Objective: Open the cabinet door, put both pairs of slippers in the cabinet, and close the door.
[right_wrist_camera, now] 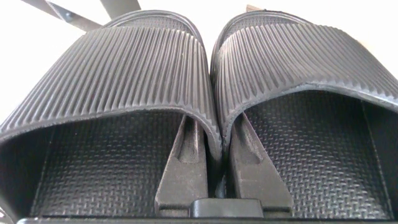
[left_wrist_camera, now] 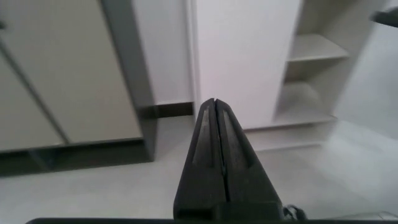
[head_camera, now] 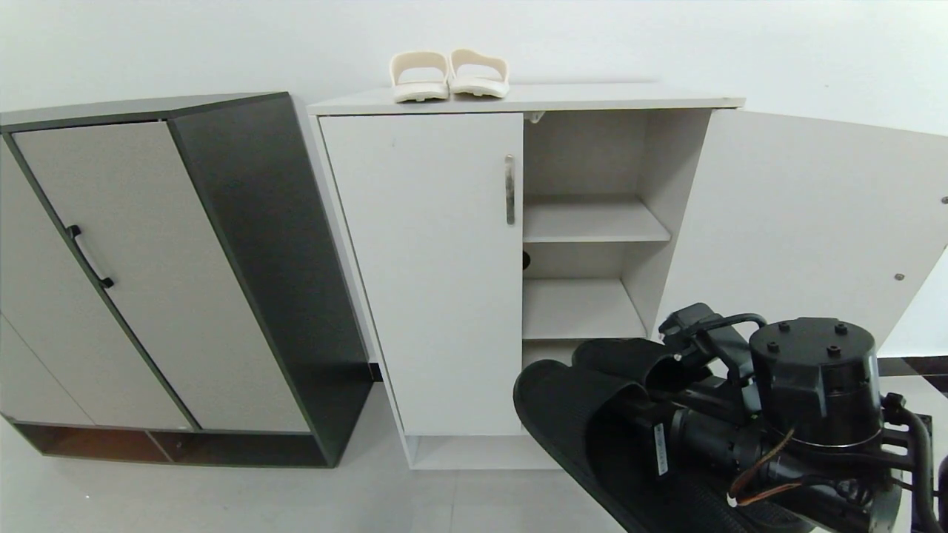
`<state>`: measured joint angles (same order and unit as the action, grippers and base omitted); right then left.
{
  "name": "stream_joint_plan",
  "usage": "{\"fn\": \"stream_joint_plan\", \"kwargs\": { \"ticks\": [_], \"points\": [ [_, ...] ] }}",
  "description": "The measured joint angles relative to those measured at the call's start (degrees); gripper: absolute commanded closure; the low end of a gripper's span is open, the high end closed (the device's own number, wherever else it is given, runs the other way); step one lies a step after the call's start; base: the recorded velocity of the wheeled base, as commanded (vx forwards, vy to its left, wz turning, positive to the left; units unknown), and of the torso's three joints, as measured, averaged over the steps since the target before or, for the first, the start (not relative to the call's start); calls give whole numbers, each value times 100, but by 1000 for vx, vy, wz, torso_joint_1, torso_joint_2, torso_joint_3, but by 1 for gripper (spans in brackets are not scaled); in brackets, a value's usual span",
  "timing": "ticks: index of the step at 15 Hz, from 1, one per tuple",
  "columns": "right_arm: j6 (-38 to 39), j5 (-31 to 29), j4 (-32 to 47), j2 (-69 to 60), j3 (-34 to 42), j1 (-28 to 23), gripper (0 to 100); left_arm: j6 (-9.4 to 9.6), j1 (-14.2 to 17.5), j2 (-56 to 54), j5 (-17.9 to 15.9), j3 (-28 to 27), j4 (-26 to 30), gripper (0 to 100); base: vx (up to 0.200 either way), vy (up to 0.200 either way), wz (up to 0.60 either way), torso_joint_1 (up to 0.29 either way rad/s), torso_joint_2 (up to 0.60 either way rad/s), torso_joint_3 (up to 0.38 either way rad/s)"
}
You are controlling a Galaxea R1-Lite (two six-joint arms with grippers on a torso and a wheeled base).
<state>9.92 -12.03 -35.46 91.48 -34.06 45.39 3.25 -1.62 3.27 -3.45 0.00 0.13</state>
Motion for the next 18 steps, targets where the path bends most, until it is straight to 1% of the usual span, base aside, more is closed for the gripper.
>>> {"fn": "stream_joint_plan", "kwargs": {
  "ticks": [1, 2, 3, 4, 5, 7, 11, 12, 18],
  "points": [
    [0, -1, -6, 0, 7, 10, 100, 5, 85, -138, 475, 0, 0, 100, 0, 0, 0, 0, 0, 0],
    [0, -4, -11, 6, 11, 20, 100, 5, 124, -208, 722, 0, 2, 100, 0, 0, 0, 0, 0, 0],
    [1, -20, -12, 9, -2, 23, 100, 2, 132, -234, 613, 0, 7, 100, 0, 0, 0, 0, 0, 0],
    [9, -57, -12, 17, -45, 30, 100, -4, 144, -265, 294, 0, 7, 100, 0, 0, 0, 0, 0, 0],
    [37, -236, -22, 59, -119, 30, 100, -24, 155, -294, 94, 0, 0, 100, 0, 0, 0, 0, 0, 0],
    [66, -614, -162, 265, -260, 30, 100, -26, 162, -311, 72, 0, -2, 100, 0, 0, 0, 0, 0, 0],
    [61, -1463, -1134, 1059, -529, 84, 100, -30, 160, -324, 72, 0, -2, 100, 0, 0, 0, 0, 0, 0],
    [59, -1531, -1318, 1241, -588, 89, 100, -35, 160, -327, 72, 0, -4, 100, 0, 0, 0, 0, 0, 0],
    [116, -1604, -1397, 1954, -752, 95, 100, -37, 162, -327, 80, 0, 2, 100, 0, -200, 0, 2, 2, 2]
  ]
}}
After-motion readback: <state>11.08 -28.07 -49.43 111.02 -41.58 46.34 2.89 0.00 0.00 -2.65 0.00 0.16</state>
